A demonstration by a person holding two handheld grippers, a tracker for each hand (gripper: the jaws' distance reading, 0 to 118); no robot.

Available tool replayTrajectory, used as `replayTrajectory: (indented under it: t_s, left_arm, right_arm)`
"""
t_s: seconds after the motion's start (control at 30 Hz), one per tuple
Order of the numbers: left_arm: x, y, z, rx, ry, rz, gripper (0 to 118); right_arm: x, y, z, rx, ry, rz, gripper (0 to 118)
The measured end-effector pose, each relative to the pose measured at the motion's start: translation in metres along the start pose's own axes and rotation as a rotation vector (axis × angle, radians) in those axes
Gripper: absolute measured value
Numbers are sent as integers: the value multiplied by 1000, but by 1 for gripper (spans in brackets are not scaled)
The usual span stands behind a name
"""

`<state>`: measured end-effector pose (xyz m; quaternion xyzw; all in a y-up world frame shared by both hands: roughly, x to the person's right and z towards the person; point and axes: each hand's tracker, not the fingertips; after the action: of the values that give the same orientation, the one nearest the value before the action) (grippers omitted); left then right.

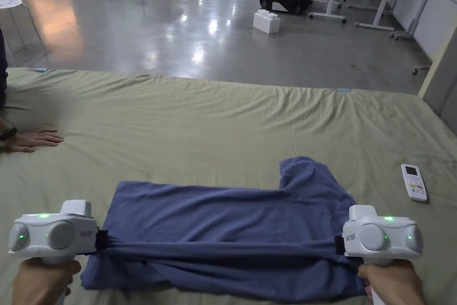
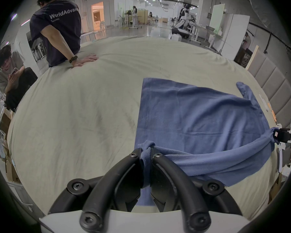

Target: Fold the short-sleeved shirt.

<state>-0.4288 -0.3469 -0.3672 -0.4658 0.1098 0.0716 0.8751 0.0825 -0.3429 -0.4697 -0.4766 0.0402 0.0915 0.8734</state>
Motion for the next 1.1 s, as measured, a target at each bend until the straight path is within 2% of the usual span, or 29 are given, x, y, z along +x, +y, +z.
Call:
replayTrajectory:
  t_s: [0.13,0.17,0.27,0.33,0.37,0.4,0.43,0.5,0.53,0.6,0.73,0.83,0.87,0.9,0.93,0.97,1.0,1.1]
  left_arm:
    - [7,3,-17,-33,5,10,9]
    - [9,2,-18,-34,5,6,9]
    - [12,2,-17,-33,6,-11,10]
    - [12,0,-10,-14,-2,-12,10]
    - [11,0,-4,4,-12,-8,13]
    - [11,0,3,28,-21,1,20]
    - [10,0,10,66,-38,17,28]
    - [11,0,29,126,-71,30,54]
    - [14,-1,40,170,-79,29,62]
    - [20,-4,63,277,-107,3,64]
    - [39,-18,115,502,-122,-33,64]
    - [58,-34,151,651,-104,-53,63]
    - [63,-39,162,685,-92,-57,61]
    - [69,-44,170,714,-75,-51,58]
    - [73,-50,179,750,-75,-54,50]
    - [72,-53,181,781,-72,-53,33]
    - [74,-57,185,801,-54,-50,19]
    - [80,-67,194,819,-17,-51,6]
  right_arm:
    - [-7,-4,-21,-31,-15,30,6]
    - [-8,-5,-24,-35,-16,37,9]
    - [-7,-8,-24,-12,-15,51,31]
    - [-6,-9,-16,28,-26,47,38]
    - [-4,-10,-7,76,-21,32,54]
    - [-3,-12,3,116,-16,16,64]
    - [-3,-12,15,172,-13,-3,70]
    - [-5,-15,39,283,-7,-23,75]
    - [-7,-18,55,354,-5,-29,80]
    - [-13,-23,82,483,-11,-30,91]
    - [-25,-39,133,730,-36,-67,93]
    - [-41,-54,171,885,-76,-79,86]
    - [-44,-58,181,937,-96,-58,76]
    - [-45,-64,187,942,-95,-83,62]
    - [-48,-67,192,966,-92,-84,46]
    - [-50,-71,197,978,-90,-87,25]
    - [-51,-75,201,983,-94,-86,17]
    - [-53,-82,212,1005,-78,-85,1]
